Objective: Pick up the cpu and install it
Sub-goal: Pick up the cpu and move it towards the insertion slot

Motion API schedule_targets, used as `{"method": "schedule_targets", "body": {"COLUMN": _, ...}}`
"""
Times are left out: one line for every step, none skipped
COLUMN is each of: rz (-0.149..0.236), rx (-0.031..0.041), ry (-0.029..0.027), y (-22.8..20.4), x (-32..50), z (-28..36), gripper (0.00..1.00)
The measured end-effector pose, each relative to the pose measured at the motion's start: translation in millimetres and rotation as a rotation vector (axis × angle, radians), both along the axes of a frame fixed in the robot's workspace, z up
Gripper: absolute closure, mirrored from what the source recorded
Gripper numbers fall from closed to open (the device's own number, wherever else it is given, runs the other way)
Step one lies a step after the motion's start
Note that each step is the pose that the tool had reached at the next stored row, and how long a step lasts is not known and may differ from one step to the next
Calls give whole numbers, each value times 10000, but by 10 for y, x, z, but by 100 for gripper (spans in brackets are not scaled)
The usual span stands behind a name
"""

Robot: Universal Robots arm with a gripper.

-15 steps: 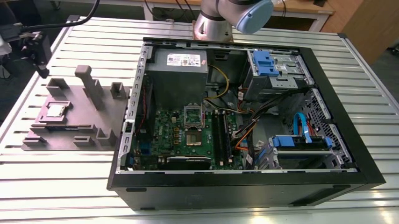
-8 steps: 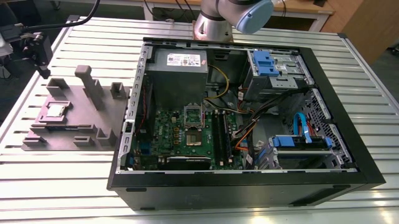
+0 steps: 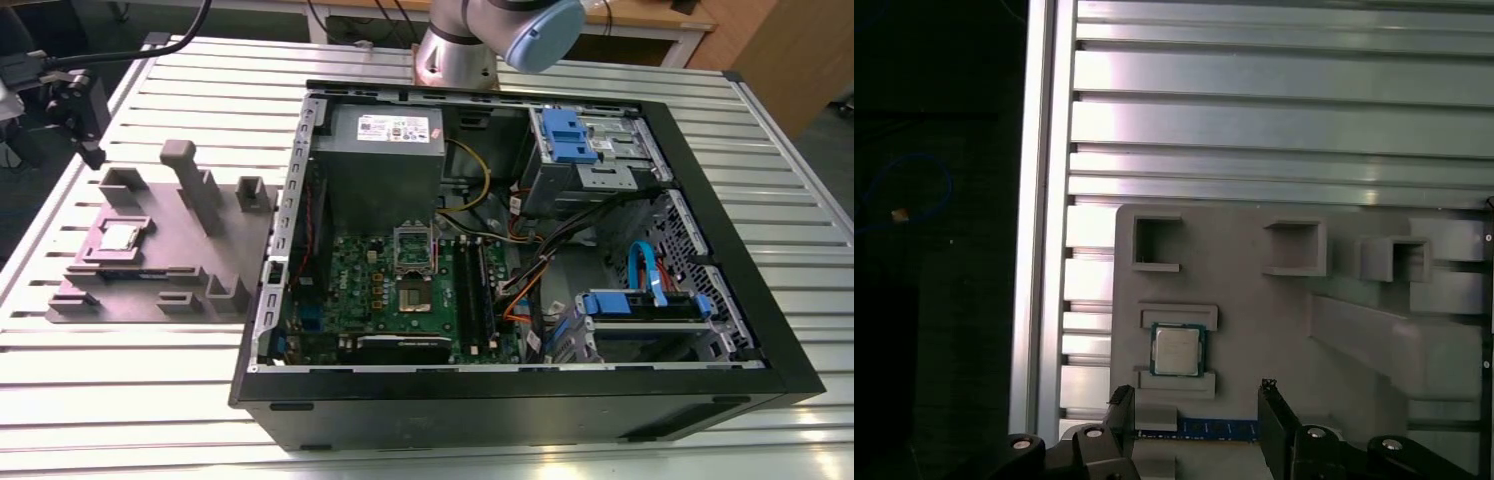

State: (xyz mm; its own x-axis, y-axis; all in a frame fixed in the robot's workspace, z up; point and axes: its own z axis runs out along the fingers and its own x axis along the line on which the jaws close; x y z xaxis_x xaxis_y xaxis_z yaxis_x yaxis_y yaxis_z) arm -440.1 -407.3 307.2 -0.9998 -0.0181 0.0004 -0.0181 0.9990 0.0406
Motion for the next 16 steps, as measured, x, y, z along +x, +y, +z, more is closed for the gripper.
{"method": "schedule_targets", "body": {"rz": 1, "rx": 0, "ry": 1, "y": 0, "x": -1, "z": -1, "gripper": 40}}
{"method": "schedule_targets", "body": {"rz": 0, "rx": 0, "ry": 0, "y": 0, "x": -2, "z": -4, "gripper": 40}}
{"method": "schedule_targets", "body": {"rz": 0, "rx": 0, "ry": 0, "y": 0, "x": -3, "z": -6, "gripper": 40}}
{"method": "schedule_targets", "body": {"rz": -1, "rx": 0, "ry": 0, "y": 0, "x": -3, "z": -9, "gripper": 40}}
{"method": "schedule_targets", "body": {"rz": 0, "rx": 0, "ry": 0, "y": 0, "x": -3, "z": -12, "gripper": 40}}
{"method": "schedule_targets", "body": {"rz": -1, "rx": 0, "ry": 0, "y": 0, "x": -3, "z": -14, "gripper": 40}}
{"method": "schedule_targets", "body": {"rz": -2, "rx": 0, "ry": 1, "y": 0, "x": -3, "z": -15, "gripper": 40}}
{"method": "schedule_targets", "body": {"rz": -2, "rx": 0, "ry": 1, "y": 0, "x": -3, "z": -18, "gripper": 40}}
{"method": "schedule_targets", "body": {"rz": -2, "rx": 1, "ry": 0, "y": 0, "x": -3, "z": -21, "gripper": 40}}
{"method": "schedule_targets", "body": {"rz": -2, "rx": 2, "ry": -2, "y": 0, "x": -4, "z": -27, "gripper": 40}}
{"method": "schedule_targets", "body": {"rz": -2, "rx": 2, "ry": -2, "y": 0, "x": -5, "z": -33, "gripper": 40}}
{"method": "schedule_targets", "body": {"rz": -2, "rx": 0, "ry": 0, "y": 0, "x": -5, "z": -38, "gripper": 40}}
{"method": "schedule_targets", "body": {"rz": -2, "rx": 0, "ry": 0, "y": 0, "x": -6, "z": -43, "gripper": 40}}
{"method": "schedule_targets", "body": {"rz": -2, "rx": 0, "ry": 1, "y": 0, "x": -6, "z": -48, "gripper": 40}}
{"method": "schedule_targets", "body": {"rz": -2, "rx": 0, "ry": 0, "y": 0, "x": -6, "z": -53, "gripper": 40}}
{"method": "schedule_targets", "body": {"rz": -2, "rx": 0, "ry": 1, "y": 0, "x": -6, "z": -57, "gripper": 40}}
